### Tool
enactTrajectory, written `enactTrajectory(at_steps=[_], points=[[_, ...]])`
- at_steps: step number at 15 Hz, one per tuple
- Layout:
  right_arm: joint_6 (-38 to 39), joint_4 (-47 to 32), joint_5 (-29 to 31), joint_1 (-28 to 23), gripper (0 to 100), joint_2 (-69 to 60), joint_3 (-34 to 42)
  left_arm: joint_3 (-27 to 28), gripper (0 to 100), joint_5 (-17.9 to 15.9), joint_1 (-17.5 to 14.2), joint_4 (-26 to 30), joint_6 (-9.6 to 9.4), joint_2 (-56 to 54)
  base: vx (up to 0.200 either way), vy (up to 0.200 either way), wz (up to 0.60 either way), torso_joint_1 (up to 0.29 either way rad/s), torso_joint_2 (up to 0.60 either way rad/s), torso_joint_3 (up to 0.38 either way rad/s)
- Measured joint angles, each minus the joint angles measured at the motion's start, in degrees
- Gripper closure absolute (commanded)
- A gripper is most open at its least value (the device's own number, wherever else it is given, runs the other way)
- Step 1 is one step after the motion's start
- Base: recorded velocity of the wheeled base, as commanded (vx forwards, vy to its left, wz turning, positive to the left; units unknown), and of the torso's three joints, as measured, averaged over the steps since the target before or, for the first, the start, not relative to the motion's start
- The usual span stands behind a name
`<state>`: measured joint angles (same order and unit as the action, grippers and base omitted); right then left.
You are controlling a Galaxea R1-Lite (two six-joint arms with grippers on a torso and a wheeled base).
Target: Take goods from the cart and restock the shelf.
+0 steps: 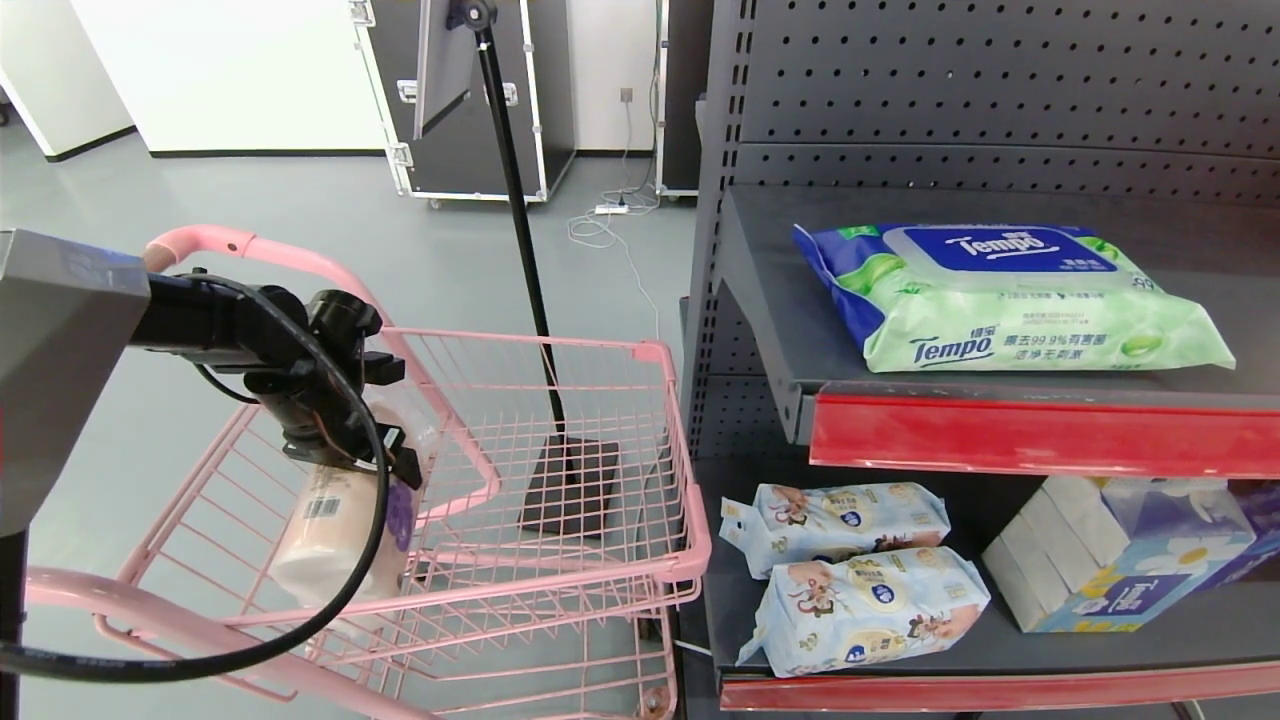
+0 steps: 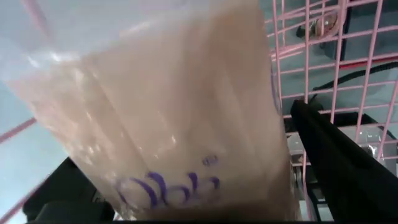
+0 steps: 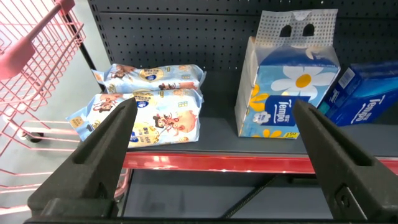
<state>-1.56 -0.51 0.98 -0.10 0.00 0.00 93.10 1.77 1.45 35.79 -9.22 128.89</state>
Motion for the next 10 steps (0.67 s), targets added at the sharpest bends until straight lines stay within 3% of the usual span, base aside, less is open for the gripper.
enactTrajectory(at_steps=[7,8,10], points=[[0.0,0.0,0.0,0.0,0,0.0,0.0,1.7,0,0.0,-0.8,0.2,0.29,2.7,0.000,0.000,0.00,0.000,0.00,0.000],[0.0,0.0,0.0,0.0,0,0.0,0.0,1.6,100,0.1,-0.9,0.3,0.20,2.8,0.000,0.000,0.00,0.000,0.00,0.000],[0.0,0.0,0.0,0.0,0,0.0,0.0,1.3,100,0.5,-1.3,0.5,0.20,2.8,0.000,0.000,0.00,0.000,0.00,0.000]])
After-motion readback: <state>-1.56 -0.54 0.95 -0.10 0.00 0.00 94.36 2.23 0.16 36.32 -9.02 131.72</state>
